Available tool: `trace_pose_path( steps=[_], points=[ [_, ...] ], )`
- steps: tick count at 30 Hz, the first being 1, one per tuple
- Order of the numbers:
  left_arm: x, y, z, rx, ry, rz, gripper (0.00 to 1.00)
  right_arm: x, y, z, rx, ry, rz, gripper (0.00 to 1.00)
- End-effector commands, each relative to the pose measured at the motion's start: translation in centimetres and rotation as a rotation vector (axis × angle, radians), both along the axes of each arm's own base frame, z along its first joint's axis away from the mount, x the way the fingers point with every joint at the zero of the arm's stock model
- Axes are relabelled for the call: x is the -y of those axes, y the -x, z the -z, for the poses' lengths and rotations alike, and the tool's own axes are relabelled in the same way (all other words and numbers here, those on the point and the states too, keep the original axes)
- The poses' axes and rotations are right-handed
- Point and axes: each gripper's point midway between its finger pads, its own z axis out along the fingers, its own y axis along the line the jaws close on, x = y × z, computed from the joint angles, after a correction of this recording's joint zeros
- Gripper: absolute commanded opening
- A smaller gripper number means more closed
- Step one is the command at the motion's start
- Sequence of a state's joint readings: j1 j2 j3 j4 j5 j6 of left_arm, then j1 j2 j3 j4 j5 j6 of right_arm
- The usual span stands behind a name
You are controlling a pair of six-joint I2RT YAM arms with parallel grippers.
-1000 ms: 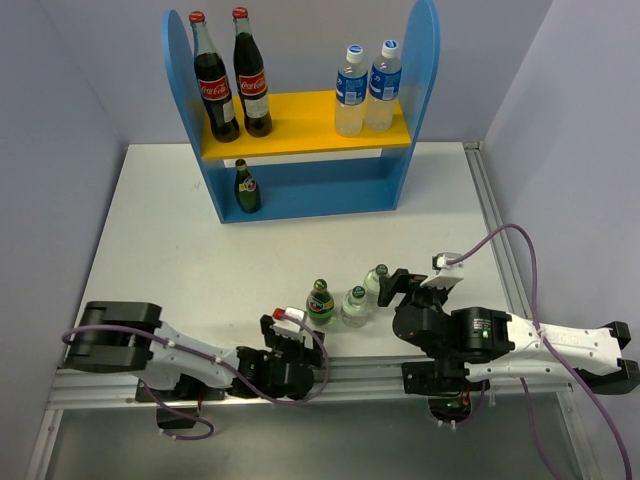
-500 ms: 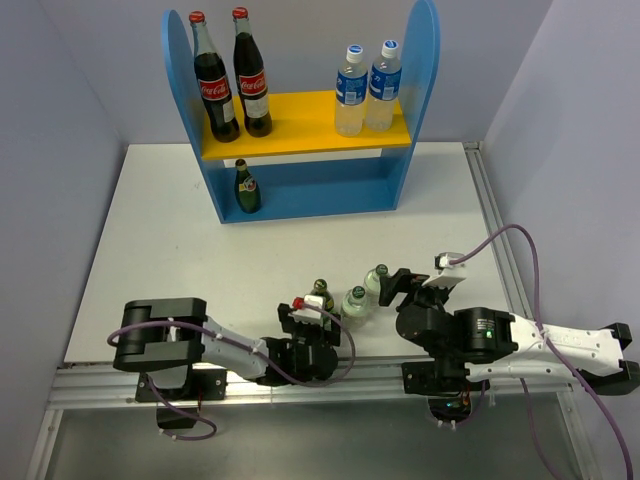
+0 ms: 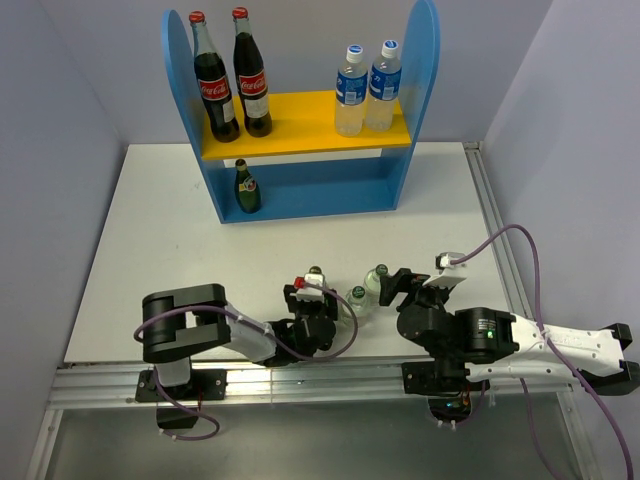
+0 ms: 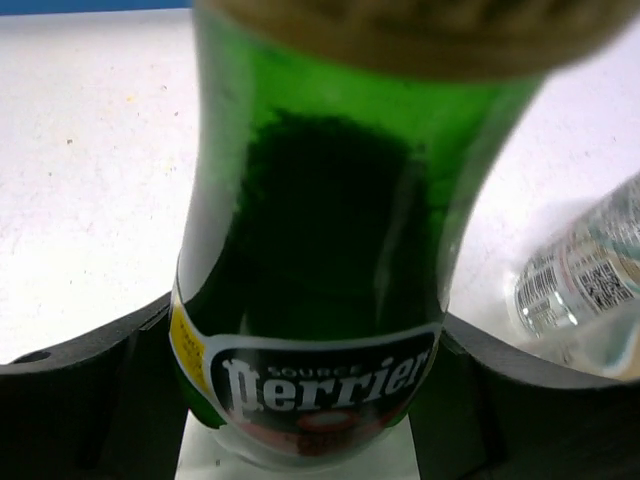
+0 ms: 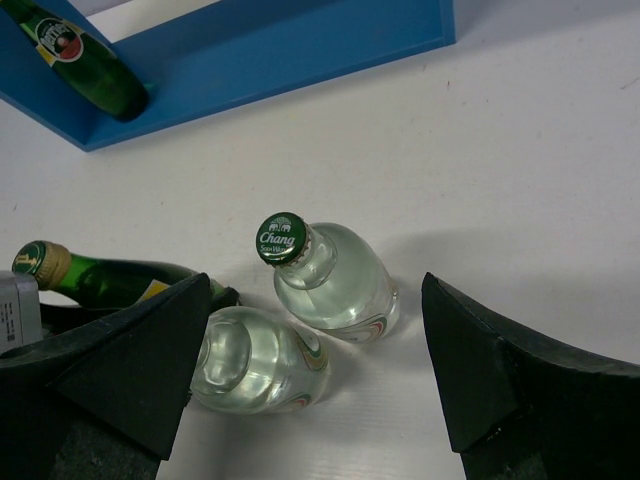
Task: Place and organize the beverage onto the shelf
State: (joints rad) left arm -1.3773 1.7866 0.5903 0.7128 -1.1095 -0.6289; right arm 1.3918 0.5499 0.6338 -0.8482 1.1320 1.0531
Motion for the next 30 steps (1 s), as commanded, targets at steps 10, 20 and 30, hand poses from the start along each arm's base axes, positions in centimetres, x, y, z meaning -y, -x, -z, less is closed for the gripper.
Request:
trace_pose_path(
  steps=[10,20,30],
  points=[
    [-1.4,-3.4,-1.5,0.039,-0.005,-0.019,0.0,-0.1,-0.2,-0.9,0.025,-0.043,0.014,0.93],
    [-6.2,-10.8,-6.1,0.108,0.031,-0.107,0.0,-0.1,-0.2,-1.0,0.028,-0.056,0.006,0.92],
    [-8.3,-18.0,-9.5,0.165,0.08,-0.15,0.0,-0.3,-0.2,-0.9,0.028,-0.043,0.003,0.92]
  ],
)
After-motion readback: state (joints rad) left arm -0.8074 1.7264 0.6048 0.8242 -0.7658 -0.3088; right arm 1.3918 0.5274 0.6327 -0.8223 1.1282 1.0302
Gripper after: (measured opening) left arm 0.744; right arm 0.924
